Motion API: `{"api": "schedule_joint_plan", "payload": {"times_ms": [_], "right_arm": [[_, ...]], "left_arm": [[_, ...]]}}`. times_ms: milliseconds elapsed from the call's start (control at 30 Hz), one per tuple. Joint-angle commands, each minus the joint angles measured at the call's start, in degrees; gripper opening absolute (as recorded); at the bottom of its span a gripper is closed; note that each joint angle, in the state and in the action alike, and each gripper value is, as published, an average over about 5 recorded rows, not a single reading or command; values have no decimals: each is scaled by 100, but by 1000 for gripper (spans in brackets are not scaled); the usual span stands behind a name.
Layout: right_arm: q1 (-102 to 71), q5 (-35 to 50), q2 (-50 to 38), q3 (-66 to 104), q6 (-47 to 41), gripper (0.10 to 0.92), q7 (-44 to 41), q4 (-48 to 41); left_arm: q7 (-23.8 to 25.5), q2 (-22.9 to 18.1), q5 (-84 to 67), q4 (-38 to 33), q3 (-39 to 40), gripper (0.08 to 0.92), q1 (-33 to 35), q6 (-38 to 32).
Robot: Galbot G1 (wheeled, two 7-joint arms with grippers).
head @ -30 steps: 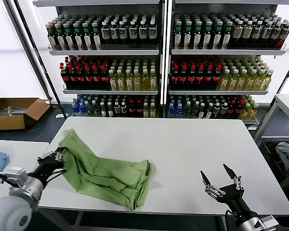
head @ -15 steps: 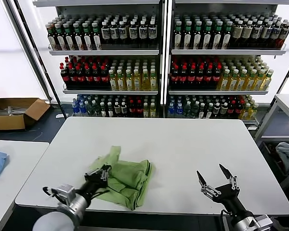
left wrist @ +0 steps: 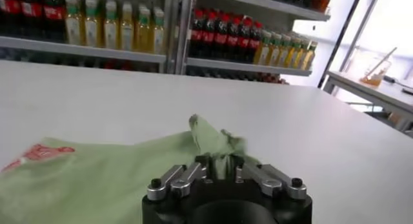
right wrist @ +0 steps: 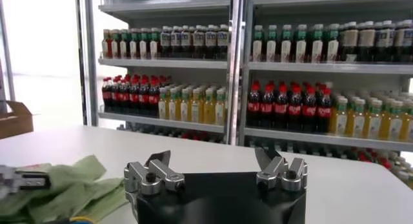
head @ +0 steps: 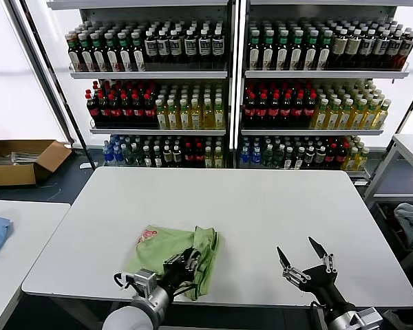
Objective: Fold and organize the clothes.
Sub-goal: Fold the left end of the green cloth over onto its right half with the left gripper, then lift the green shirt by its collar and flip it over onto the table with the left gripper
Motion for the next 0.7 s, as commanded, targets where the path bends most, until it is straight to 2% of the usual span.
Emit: {"api": "schedule_joint_plan", "payload": {"times_ms": [33,167,333,500,600,700], "right_arm": [[20,-64,34,-63,2,823,-5,-13],[28,-72,48,-65,-4,823,-9,-4],[-3,-49,64,-32,18,823,-23,-5],[-13,-55,98,-104,43,823,-32,-18],[-6,-55,99,-135,44,823,-29,-18],[-8,-49,90,-135,43,823,-30,-12]], "left_arm": [[-282,-392,-41,-48,433,367,-181,108],[-263,-269,-347,-624,32,488,43,137],[-170,311,-584,-1065,-1142,627,279,152],[-65,843,-691,-469,-2450,769,310,257],[-82,934,-701,80,-2684,813,250,247],[-43,923,-689,438,-2648,821,238,233]]}}
